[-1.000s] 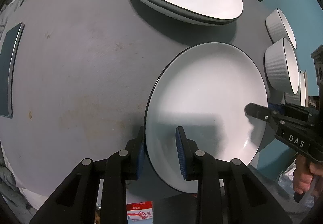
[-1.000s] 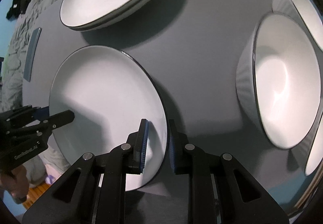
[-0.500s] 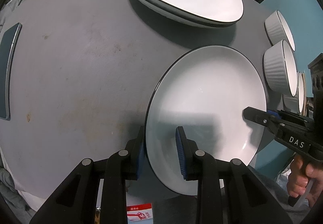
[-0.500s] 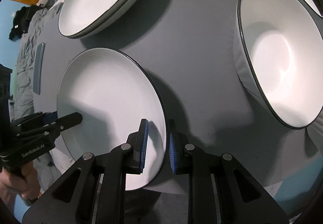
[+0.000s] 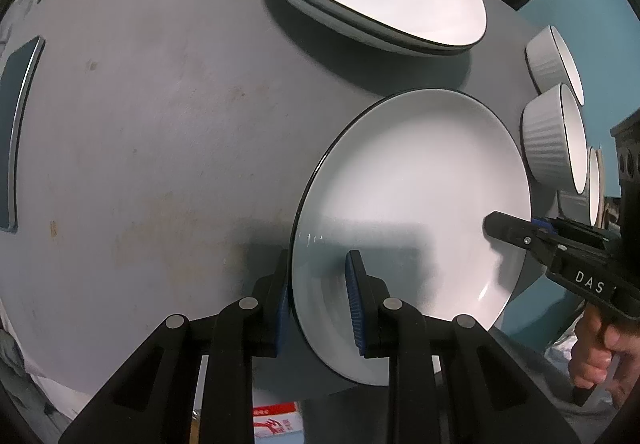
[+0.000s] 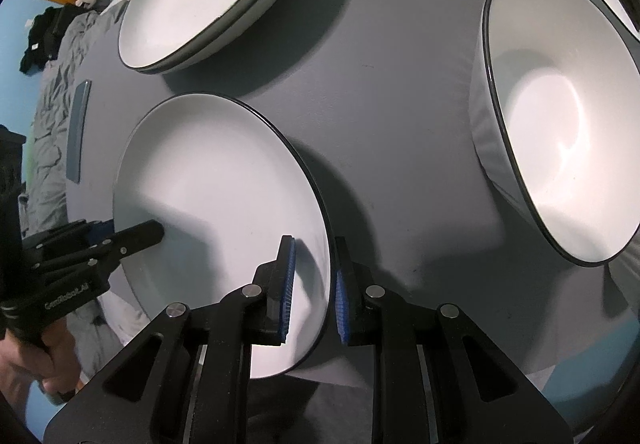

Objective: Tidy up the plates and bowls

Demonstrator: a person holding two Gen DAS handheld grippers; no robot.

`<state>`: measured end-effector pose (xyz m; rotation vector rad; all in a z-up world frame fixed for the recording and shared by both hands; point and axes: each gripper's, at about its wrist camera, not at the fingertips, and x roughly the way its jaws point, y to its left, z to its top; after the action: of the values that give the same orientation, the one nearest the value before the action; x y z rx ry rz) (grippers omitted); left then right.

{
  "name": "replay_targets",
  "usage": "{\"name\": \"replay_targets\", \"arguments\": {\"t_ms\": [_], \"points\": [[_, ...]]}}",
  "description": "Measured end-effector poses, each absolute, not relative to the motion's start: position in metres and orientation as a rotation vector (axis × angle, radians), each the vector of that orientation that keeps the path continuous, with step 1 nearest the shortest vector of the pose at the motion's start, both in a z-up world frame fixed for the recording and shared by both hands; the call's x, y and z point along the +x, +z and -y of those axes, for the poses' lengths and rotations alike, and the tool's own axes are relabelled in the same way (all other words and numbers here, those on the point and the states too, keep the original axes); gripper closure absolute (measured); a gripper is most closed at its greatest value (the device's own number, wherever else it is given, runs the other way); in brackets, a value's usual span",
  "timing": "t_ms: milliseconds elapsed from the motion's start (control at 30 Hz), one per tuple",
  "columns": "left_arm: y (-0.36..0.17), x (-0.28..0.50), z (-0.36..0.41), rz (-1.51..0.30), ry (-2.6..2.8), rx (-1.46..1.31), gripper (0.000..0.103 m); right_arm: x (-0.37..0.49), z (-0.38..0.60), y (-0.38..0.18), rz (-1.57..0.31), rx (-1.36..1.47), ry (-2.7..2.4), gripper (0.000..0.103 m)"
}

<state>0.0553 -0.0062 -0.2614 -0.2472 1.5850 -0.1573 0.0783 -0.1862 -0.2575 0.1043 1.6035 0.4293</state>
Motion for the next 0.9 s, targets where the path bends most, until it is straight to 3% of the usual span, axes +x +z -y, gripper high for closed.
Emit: {"name": "replay_targets", "arguments": {"t_ms": [900], "points": [[-0.194,0.087,-0.031,-1.482,-0.095,-0.294,0.078,0.124,0.182,-0.204,-1.521,0.072,0.489,0.087]]}}
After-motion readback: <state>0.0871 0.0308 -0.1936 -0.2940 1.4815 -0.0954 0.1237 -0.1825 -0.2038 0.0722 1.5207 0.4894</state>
